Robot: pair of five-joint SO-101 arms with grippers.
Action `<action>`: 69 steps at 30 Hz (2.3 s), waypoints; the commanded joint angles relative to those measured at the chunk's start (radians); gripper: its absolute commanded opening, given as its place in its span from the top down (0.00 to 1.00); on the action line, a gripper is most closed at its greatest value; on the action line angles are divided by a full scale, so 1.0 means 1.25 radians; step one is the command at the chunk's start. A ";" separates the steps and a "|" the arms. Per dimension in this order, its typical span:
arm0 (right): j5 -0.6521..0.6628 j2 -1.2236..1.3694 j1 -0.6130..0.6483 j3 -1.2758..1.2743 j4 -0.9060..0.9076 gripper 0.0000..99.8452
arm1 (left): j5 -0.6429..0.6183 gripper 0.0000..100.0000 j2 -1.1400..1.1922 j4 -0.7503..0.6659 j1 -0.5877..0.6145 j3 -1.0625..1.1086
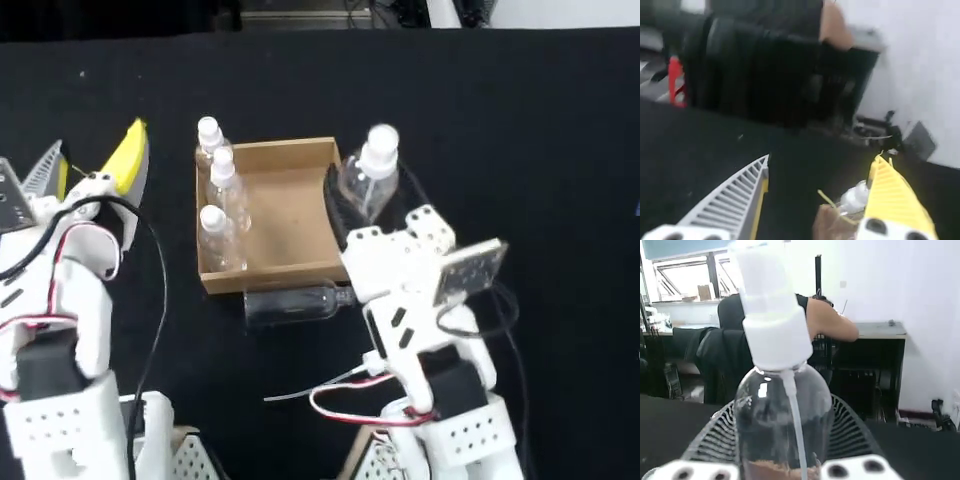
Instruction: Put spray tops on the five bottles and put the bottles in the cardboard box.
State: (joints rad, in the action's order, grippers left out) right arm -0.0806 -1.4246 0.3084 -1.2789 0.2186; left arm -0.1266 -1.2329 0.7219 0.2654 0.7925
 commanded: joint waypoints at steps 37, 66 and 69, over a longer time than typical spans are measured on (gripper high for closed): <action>-0.005 1.026 0.043 0.067 -0.976 0.99 | -0.109 0.70 -0.002 -0.514 0.057 0.625; 0.001 1.523 0.041 0.285 -1.212 0.99 | -0.109 0.70 -0.002 -0.514 0.057 0.634; 0.001 1.531 0.043 0.285 -1.212 0.99 | -0.109 0.70 -0.002 -0.514 0.057 0.634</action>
State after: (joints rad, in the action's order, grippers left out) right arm -0.0806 0.4964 0.3468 -0.9705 -1.2727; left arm -0.2509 -1.2313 0.1020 0.3345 1.5934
